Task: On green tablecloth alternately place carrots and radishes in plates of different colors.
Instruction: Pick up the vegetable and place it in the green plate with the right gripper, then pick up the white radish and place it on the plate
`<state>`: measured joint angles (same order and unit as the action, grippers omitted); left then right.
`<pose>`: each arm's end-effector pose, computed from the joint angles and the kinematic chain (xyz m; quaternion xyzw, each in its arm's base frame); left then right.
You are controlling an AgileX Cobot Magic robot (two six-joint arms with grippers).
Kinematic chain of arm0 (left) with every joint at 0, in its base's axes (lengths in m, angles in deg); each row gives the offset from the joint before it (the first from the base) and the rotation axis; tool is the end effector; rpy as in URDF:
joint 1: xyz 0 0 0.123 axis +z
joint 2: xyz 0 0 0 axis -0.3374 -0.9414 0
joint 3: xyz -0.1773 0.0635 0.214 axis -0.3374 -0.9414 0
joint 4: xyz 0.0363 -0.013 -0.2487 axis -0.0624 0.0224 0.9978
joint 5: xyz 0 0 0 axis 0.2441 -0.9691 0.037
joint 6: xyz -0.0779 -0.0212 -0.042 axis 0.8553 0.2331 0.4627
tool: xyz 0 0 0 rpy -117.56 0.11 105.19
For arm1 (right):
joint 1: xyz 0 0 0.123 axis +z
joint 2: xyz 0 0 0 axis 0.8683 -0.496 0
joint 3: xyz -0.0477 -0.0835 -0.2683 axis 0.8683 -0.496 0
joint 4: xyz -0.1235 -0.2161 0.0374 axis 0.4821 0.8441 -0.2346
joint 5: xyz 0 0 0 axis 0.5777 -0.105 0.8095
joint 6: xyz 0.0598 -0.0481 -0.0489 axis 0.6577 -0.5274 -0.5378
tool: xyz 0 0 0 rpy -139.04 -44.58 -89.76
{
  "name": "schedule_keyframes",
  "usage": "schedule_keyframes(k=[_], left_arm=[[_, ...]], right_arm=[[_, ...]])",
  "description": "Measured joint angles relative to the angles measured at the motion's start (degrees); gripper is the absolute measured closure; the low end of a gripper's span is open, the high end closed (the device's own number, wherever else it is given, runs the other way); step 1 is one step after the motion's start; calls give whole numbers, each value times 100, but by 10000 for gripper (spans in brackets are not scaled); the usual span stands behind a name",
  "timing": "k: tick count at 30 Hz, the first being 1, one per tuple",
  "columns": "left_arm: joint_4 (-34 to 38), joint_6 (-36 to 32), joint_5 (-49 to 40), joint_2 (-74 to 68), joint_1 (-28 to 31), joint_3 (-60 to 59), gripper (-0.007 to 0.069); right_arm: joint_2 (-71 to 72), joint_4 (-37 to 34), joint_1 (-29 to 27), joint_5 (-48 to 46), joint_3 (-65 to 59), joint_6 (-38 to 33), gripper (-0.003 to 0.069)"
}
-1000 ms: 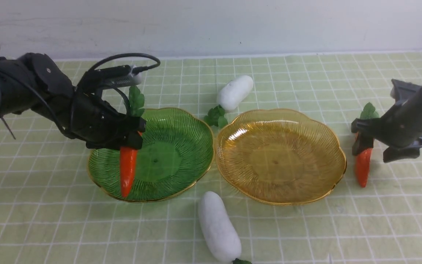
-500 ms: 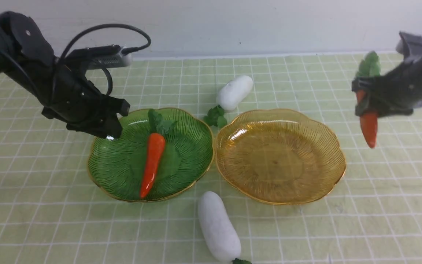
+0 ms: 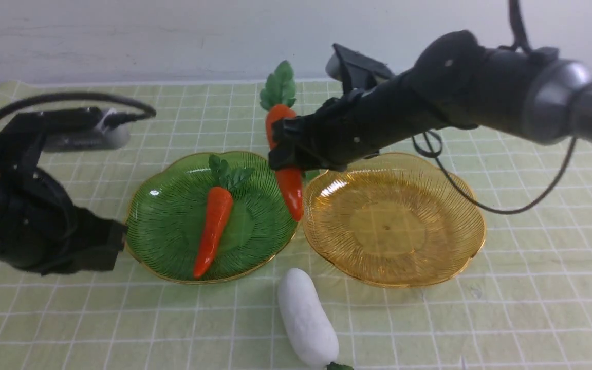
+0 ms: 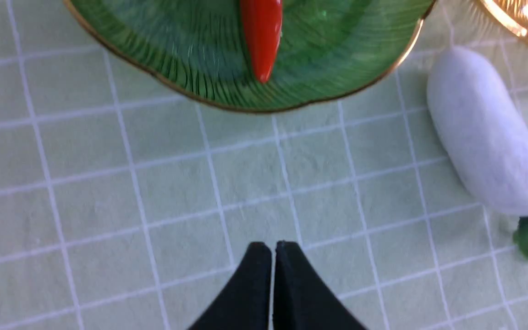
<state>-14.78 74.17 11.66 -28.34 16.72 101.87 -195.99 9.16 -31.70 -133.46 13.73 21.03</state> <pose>0.2206 -0.0357 0.2876 0.0712 0.9654 -0.1323 0.2132 0.3866 0.2630 0.2482 -0.1678 0.8921 0.3616 0.2128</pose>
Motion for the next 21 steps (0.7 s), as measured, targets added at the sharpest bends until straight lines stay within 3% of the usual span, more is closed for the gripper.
schedule_keyframes(k=[5, 7, 10, 13, 19, 21], left_arm=[[574, -316, 81, 37, -50, -301, 625], [738, -616, 201, 4, -161, -301, 610], [1181, -977, 610, -142, -635, -301, 557], [1548, -927, 1144, -398, -1140, -275, 501], [1538, 25, 1523, -1655, -2241, 382, 401], [1360, 477, 1527, -2122, -2485, 715, 381]], right_arm=[[-592, 147, -3, -763, 740, 103, 162], [-584, 311, -53, -1058, 896, 103, 116], [-500, 644, -203, -1557, 1167, 103, 106], [-287, 1078, -442, -2026, 1361, 103, 167], [797, 2234, -1243, -2722, 1496, 205, 592], [1134, 2402, -1527, -2742, 1384, 210, 649]])
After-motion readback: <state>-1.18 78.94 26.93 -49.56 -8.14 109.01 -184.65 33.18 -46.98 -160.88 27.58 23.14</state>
